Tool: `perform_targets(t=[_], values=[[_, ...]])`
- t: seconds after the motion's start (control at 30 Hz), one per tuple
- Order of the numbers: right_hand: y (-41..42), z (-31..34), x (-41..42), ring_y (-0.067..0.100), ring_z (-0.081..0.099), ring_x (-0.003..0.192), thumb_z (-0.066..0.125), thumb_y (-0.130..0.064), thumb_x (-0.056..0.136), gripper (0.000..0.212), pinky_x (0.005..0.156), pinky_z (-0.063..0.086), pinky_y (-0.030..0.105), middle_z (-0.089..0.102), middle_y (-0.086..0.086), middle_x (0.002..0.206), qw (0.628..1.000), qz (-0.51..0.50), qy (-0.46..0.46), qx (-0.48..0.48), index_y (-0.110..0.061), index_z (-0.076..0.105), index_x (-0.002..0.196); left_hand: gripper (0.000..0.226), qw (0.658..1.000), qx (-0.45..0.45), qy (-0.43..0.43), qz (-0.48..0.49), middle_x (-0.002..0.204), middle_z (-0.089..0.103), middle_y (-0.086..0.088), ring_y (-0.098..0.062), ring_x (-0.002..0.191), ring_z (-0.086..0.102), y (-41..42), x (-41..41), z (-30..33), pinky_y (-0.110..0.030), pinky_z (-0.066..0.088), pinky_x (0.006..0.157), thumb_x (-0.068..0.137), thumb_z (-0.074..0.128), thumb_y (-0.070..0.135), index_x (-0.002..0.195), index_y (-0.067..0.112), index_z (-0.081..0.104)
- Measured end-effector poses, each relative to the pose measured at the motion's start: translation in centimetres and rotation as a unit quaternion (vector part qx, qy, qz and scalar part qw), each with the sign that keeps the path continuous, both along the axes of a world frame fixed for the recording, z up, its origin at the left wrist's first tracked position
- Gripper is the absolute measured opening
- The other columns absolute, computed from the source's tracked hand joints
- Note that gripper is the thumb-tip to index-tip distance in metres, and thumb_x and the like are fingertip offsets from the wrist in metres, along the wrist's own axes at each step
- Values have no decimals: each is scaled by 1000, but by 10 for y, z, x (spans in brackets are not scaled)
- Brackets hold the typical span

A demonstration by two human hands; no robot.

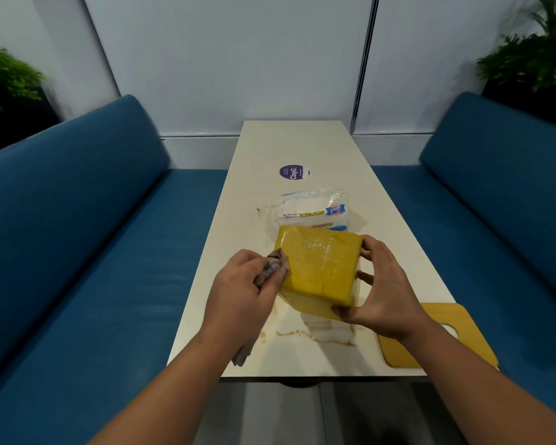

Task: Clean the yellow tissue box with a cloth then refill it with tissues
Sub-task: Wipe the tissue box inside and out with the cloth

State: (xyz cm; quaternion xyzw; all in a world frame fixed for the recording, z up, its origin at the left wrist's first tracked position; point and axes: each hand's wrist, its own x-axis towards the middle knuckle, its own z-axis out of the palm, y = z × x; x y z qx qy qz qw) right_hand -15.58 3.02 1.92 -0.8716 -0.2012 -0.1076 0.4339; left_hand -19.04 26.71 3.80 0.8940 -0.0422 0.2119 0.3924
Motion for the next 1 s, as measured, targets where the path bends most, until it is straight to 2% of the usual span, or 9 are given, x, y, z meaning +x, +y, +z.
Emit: perform_targets(t=[0.13,0.23,0.37,0.5,0.63,0.73,0.8,0.9,1.0], values=[[0,3,-1,-10,37,122,94,-35,48,110,82,44,8,32,-36,129,1000,11,-2,2,-48,23,132,18,999,-14,-1,51,82,55,14,0,76,54,8,7,5,-8,37,61,91,61,34,83,20,69],[-2,5,-2,-11,37,121,92,-40,49,109,83,42,9,30,-37,129,1000,11,-4,-6,-48,23,132,17,1000,5,-1,-11,83,55,15,-1,76,54,1,2,5,-9,39,61,89,62,35,79,23,69],[-1,7,-3,-13,36,121,88,-44,49,107,83,42,7,29,-38,129,1000,10,-11,-12,-44,23,134,18,998,-45,12,37,78,58,14,-2,75,56,4,6,4,-19,43,64,91,61,36,81,24,67],[-2,5,-3,-9,36,123,93,-34,50,112,86,44,9,31,-33,131,1000,13,2,12,-38,24,138,18,992,-106,60,39,67,64,8,-6,67,61,0,5,10,-24,50,59,92,58,38,81,29,67],[-1,5,-4,-8,36,124,95,-26,51,113,83,44,7,32,-27,134,999,22,33,35,-41,24,138,18,976,-186,106,39,70,69,9,-10,76,66,3,9,6,-40,56,74,91,59,39,80,30,69],[2,6,-6,-12,33,124,93,-37,52,115,87,41,9,29,-28,135,996,37,63,48,-43,21,141,18,969,-220,104,47,71,70,8,-12,76,67,1,10,4,-43,56,76,91,60,37,80,27,70],[3,8,-6,-14,31,125,89,-54,48,119,88,39,8,25,-32,135,995,41,75,50,-46,16,143,18,967,-226,104,50,69,69,8,-13,76,66,-1,10,3,-42,56,75,91,60,36,79,27,70],[5,10,-7,-6,31,129,77,-77,42,119,91,39,13,25,-30,136,996,36,69,39,-54,13,140,21,966,-229,105,62,66,67,9,-14,73,65,-4,8,0,-43,56,73,91,60,36,75,25,68],[9,13,-8,1,36,127,80,-73,44,112,93,45,23,30,-23,135,998,20,55,25,-58,17,136,19,965,-230,104,65,68,68,10,-13,75,66,-4,8,-3,-41,56,73,91,59,38,78,27,69]])
